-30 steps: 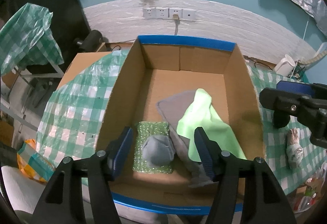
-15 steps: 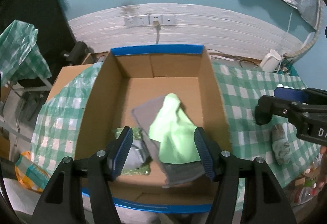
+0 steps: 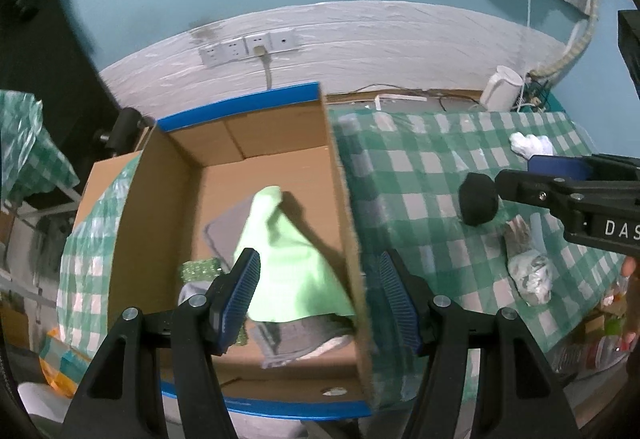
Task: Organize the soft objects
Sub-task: 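Open the left tool over the box while the right tool releases the lime-green cloth inside, then withdraw both tools and move the right tool to the white foam block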
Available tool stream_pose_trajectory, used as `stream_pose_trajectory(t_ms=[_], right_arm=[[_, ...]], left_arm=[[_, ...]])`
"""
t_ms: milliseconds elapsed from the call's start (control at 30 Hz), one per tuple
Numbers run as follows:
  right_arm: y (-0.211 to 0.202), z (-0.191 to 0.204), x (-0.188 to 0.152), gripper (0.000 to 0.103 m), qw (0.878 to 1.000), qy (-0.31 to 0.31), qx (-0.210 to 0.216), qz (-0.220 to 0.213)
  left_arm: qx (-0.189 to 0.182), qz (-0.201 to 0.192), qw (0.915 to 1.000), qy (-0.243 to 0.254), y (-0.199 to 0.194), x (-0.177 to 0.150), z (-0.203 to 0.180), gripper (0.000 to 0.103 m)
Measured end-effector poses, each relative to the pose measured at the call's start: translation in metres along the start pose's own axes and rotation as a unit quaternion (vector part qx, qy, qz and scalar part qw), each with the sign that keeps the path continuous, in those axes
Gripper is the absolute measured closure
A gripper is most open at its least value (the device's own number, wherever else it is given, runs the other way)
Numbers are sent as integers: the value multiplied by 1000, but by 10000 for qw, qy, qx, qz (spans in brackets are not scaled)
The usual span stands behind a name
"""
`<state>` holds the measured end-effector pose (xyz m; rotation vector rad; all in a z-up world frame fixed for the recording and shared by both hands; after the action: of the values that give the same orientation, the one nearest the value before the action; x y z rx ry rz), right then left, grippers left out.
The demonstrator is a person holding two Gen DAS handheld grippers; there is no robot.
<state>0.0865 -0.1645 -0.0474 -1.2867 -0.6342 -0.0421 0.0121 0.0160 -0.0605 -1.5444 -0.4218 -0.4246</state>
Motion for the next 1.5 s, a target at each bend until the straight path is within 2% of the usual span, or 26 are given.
stream_pose_trajectory(t_ms=[433, 833, 1267, 1500], right_arm=[[-5, -59, -24, 45, 9992, 350, -198, 27], [0, -103, -41, 45, 9973, 591, -424, 105], [45, -146, -71, 45, 9902, 998, -760, 611], [69, -159, -87, 45, 9858, 1123, -917, 848]], left_arm=[[-26, 233, 9991, 354, 17, 5, -48, 39], [-174, 611, 9974, 334, 47, 7, -80, 39], [-294, 1113, 9931, 231, 91, 1, -107, 39], [-329, 1287, 9911, 129, 107, -5, -109, 39]])
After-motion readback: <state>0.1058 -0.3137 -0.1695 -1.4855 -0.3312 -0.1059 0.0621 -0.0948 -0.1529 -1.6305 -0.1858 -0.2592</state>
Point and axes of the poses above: each gripper's, at about its wrist camera, not at the fingertips, and y roughly the way its jaws point, z to its left, x to its top, the point moved 1 cm from there along y, roughly the way its jaws point, and after that the axes turned 6 degrees about -x, right-handed, at the moved point
